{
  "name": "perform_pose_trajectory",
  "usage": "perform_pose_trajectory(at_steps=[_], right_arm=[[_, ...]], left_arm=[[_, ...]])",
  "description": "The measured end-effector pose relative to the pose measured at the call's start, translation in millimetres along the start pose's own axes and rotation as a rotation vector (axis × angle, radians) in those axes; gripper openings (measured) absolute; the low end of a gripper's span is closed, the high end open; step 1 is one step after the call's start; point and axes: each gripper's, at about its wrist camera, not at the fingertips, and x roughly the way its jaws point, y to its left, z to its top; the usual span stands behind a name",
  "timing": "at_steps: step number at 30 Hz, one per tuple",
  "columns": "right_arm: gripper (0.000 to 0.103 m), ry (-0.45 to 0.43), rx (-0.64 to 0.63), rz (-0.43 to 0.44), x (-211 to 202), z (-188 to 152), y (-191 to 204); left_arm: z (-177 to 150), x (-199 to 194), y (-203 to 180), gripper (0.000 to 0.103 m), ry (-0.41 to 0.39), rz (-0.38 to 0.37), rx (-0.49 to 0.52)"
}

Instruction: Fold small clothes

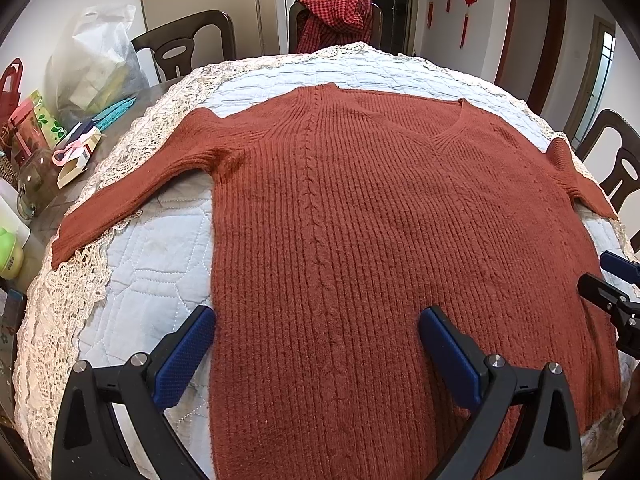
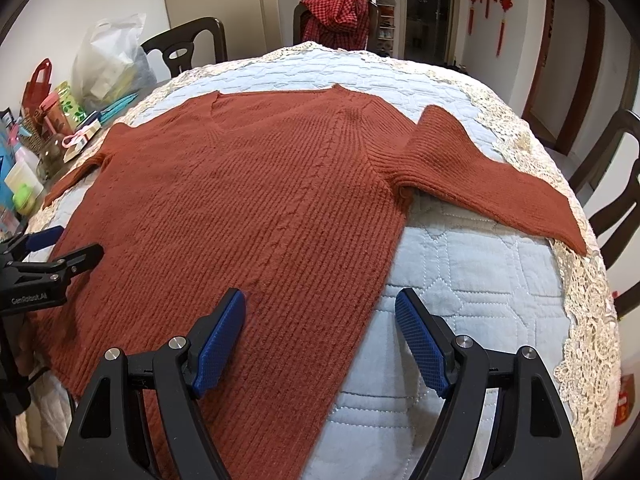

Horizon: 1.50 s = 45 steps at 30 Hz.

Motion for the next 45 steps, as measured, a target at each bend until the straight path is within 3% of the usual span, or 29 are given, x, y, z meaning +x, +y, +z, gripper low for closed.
perform_pose_trajectory(at_steps=[12, 23, 25, 32, 41, 44, 45], right_arm=[[0.078, -0.027, -0.037, 0.021, 0, 17, 12], [0.077, -0.040, -0.067, 0.049, 7, 33, 26], [0.077, -0.040, -0.076, 0.056, 9, 35, 30], [0.077, -0.033, -0.076, 0.072, 15, 41, 33], [0.077, -0.008, -0.076, 0.077, 27, 44, 35], [0.077, -0.005, -0.075, 0.079, 28, 45, 34], [0.077, -0.006, -0.073, 0.079, 28, 45, 33]], left_arm=[[10, -5, 16, 0.103, -0.038, 0.008, -0.018], [25, 2, 88, 0.099, -0.089, 0.027, -0.190], [27, 5, 110, 0.092, -0.094, 0.026, -0.253], [20, 16, 182, 0.084, -0.100, 0.041, -0.465], [20, 31, 214, 0.075, -0.127, -0.008, -0.604], [22, 32, 221, 0.059, -0.135, 0.020, -0.632], [22, 33, 224, 0.048, -0.135, 0.028, -0.638]])
